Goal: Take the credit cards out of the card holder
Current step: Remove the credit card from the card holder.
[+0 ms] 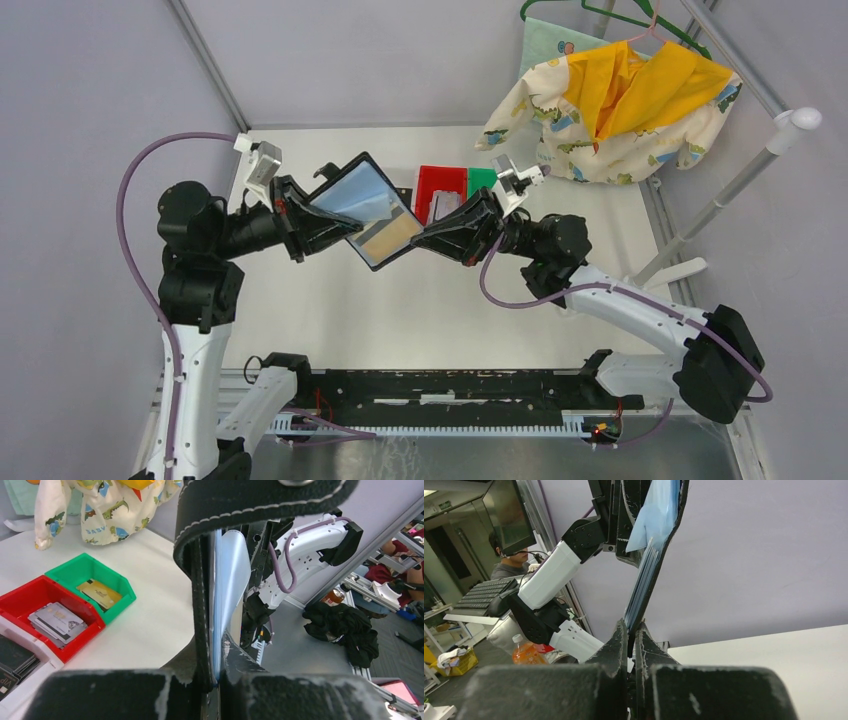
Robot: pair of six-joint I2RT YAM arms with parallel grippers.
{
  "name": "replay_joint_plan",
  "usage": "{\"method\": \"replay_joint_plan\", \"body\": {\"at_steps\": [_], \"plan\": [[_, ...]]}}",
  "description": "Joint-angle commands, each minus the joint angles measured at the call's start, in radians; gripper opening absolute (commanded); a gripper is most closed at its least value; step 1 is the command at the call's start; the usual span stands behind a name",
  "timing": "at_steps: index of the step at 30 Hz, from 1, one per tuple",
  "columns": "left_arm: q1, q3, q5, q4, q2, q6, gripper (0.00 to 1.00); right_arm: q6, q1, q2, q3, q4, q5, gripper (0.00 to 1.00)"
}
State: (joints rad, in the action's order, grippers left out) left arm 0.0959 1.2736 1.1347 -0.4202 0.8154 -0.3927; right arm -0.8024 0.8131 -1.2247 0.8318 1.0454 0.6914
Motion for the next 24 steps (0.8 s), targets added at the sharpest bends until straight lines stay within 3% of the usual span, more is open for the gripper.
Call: {"method": "replay_joint_plan", "body": {"at_steps": [1, 4, 5, 8, 10, 19, 24], "plan": [[0.001, -0.015, 0.031, 0.071, -0.012, -0.031, 0.06, 0.010, 0.024, 0.049, -0.003, 0.089, -0.066, 0.00], [0.001, -0.014, 0.049, 0.091, -0.011, -0.066, 0.07, 0.015, 0.024, 0.058, -0.015, 0.111, -0.066, 0.00], [0.001, -0.011, 0.048, 0.092, -0.010, -0.069, 0.13, 0.012, 0.024, 0.059, -0.019, 0.120, -0.068, 0.00], [0.001, -0.012, 0.017, 0.089, -0.006, -0.082, 0.50, -0.006, 0.026, 0.051, -0.019, 0.124, -0.077, 0.00], [0.001, -0.022, 0.001, 0.076, -0.004, -0.084, 0.64, -0.016, 0.027, 0.042, -0.014, 0.105, -0.085, 0.00], [0.001, -0.103, 0.073, 0.106, -0.039, -0.094, 0.76, 0.091, 0.051, 0.063, 0.049, -0.120, -0.171, 0.00], [0.002, -0.130, 0.086, 0.140, -0.077, -0.072, 0.75, 0.106, 0.064, 0.065, 0.064, -0.163, -0.214, 0.00]]}}
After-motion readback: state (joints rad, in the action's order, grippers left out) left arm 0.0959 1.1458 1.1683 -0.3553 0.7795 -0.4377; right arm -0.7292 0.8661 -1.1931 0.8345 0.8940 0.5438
